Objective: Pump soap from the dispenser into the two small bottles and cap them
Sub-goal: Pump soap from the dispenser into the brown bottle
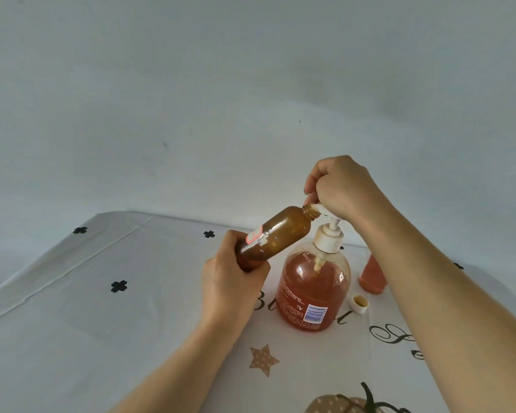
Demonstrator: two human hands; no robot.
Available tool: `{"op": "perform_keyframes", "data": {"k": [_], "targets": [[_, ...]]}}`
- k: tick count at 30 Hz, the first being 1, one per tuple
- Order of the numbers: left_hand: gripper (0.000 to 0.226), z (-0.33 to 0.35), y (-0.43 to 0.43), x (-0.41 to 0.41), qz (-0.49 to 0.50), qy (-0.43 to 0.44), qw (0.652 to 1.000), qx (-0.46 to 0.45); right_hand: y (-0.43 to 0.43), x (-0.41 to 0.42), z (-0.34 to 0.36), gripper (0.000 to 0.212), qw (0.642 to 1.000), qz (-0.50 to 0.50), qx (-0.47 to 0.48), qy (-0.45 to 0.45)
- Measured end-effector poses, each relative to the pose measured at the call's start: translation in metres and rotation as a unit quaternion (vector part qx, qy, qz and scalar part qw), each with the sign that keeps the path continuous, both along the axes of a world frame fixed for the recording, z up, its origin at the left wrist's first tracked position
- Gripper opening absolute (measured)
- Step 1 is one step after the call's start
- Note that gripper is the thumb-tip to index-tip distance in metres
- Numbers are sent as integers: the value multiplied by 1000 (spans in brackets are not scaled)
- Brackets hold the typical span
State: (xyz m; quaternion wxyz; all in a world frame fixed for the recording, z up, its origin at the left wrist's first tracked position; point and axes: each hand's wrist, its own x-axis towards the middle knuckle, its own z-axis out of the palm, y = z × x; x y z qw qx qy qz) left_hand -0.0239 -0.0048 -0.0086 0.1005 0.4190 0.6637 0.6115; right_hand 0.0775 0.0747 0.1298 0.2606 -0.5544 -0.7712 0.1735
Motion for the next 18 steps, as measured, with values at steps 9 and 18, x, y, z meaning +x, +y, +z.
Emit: {"op": "perform_keyframes", "data": {"k": [9,18], "targets": [[30,0,0,0,4,3,1000,4,2,0,-1,38,1000,18,-8,0],[31,-1,3,-1,28,-5,1000,-4,10,1,-14,39,999,33,-32,14]]}}
